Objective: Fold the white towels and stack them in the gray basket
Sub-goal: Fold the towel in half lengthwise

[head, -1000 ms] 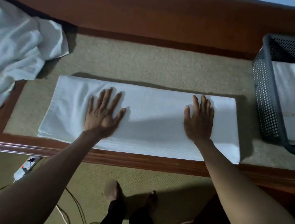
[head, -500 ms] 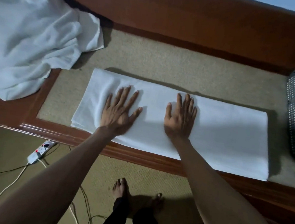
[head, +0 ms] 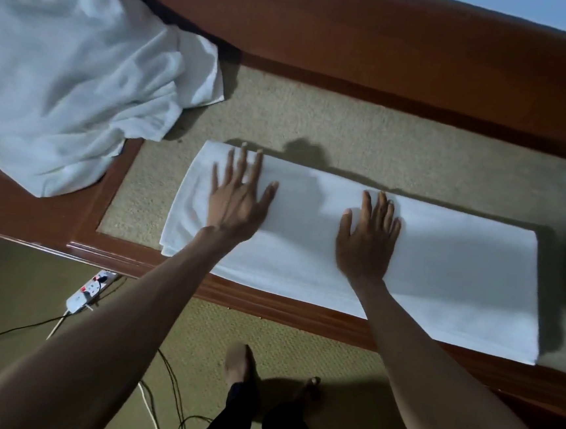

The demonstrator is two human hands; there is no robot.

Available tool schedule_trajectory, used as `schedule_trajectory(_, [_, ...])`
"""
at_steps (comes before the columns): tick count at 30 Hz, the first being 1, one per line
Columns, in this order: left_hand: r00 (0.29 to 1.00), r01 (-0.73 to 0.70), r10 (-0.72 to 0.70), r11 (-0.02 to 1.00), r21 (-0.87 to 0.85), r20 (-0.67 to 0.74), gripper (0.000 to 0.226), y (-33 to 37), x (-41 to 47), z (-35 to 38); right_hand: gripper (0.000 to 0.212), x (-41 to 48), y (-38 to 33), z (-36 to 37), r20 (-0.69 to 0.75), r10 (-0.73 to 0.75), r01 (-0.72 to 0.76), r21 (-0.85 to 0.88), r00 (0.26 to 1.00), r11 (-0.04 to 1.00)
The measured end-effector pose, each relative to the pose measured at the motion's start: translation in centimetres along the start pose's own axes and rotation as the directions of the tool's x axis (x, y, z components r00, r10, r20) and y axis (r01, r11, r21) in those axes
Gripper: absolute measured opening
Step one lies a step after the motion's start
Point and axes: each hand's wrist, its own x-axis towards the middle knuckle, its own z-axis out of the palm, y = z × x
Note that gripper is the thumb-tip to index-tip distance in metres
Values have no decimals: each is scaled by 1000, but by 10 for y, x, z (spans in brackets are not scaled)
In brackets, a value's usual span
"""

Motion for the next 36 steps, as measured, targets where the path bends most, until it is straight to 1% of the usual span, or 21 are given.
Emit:
schedule_trajectory(2, [986,-145,146,989,-20,74,69,23,17,8,54,0,1,0,-10,-8,8,-18,1000,1000])
schedule_trajectory(3, [974,-194,195,981,-18,118,68,27,23,13,54,0,1,1,-18,-13,13,-24,1000,1000])
schedule_trajectory(5, [955,-226,221,974,7,198,67,17,33,18,54,-1,1,1,-11,-17,17,-27,1000,999])
schedule_trajectory(7, [958,-216,202,975,48,201,67,-8,38,16,54,-1,1,1,3,-12,13,-37,1000,999])
schedule_trajectory(10, [984,-127,116,989,80,133,69,-48,35,6,53,0,-1,1,-3,-6,6,-42,1000,999])
schedule_trajectory(12, [994,-53,46,996,68,102,73,-64,25,0,53,-1,-2,0,-13,-5,4,-41,1000,999])
schedule_trajectory(14, [995,64,-63,998,-11,76,81,-72,11,-7,53,-1,-4,-3,-14,-4,4,-43,1000,999])
schedule_trajectory(16, [981,191,-188,974,-124,36,92,-72,1,-14,53,0,-5,-4,-2,7,-7,-32,1000,999])
schedule_trajectory(17, [973,232,-232,959,-163,16,95,-70,-2,-18,53,0,-5,-5,2,11,-11,-26,1000,1000])
schedule_trajectory(19, [955,292,-296,934,-207,11,93,-65,0,-25,52,1,-5,-5,4,10,-10,-19,1000,1000])
schedule_trajectory(22, [905,426,-410,866,-262,117,85,-61,12,-33,53,0,-4,-4,9,1,-1,-22,1000,1000])
schedule_trajectory(24, [872,488,-455,826,-281,179,81,-63,16,-36,54,0,-3,-3,23,7,-6,-23,1000,1000])
schedule_trajectory(28, [862,505,-448,792,-344,235,75,-66,16,-45,57,1,-3,-2,59,12,-11,-22,998,1000])
schedule_trajectory(32, [848,530,-460,723,-443,263,66,-57,10,-64,68,3,0,-1,187,15,-12,-16,982,1000])
schedule_trajectory(33, [838,544,-473,688,-481,272,61,-53,8,-71,70,3,2,-2,217,-4,6,-8,976,1000])
schedule_trajectory(34, [818,569,-494,624,-535,294,55,-46,6,-80,71,3,4,-4,247,-28,28,6,969,1000])
schedule_trajectory(36, [769,625,-513,480,-616,380,54,-29,4,-101,72,3,14,-11,295,-105,97,40,950,994])
